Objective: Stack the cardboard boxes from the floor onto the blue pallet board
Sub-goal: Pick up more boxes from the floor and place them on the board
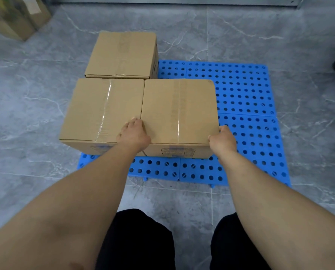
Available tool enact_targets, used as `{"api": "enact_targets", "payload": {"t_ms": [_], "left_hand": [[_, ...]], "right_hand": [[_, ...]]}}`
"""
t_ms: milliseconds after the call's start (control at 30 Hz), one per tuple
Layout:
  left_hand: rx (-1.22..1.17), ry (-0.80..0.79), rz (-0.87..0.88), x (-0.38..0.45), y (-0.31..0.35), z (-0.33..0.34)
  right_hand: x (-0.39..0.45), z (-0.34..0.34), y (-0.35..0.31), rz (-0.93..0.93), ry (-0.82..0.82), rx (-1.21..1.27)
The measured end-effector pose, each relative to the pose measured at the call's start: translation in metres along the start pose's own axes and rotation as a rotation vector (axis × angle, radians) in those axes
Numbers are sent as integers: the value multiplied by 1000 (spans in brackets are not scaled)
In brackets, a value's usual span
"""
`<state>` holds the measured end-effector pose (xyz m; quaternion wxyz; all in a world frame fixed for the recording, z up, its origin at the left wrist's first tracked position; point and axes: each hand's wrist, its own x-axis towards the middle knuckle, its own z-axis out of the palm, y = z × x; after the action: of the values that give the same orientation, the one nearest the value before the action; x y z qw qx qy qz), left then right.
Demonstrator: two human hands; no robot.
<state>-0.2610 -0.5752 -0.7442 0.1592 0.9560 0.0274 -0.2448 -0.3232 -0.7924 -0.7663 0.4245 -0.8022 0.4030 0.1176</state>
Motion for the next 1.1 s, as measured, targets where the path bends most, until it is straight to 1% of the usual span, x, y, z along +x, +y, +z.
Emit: {"api": "enact_targets", "payload": {"t_ms": [233, 600, 967, 1033, 1100], "left_hand": [[72, -14, 50, -2, -10, 4], [112, -22, 80, -7, -14, 7], [72, 1, 36, -14, -11, 5], [39, 23, 5, -19, -10, 1], [3, 62, -25, -30, -8, -7]], "right_hand": [[-10, 0, 4, 9, -23, -33], [-22, 2, 4, 54, -17, -72], [-20, -2, -3, 72, -58, -122], [-25, -5, -12, 44, -25, -132], [-35, -13, -23, 9, 8, -203]]}}
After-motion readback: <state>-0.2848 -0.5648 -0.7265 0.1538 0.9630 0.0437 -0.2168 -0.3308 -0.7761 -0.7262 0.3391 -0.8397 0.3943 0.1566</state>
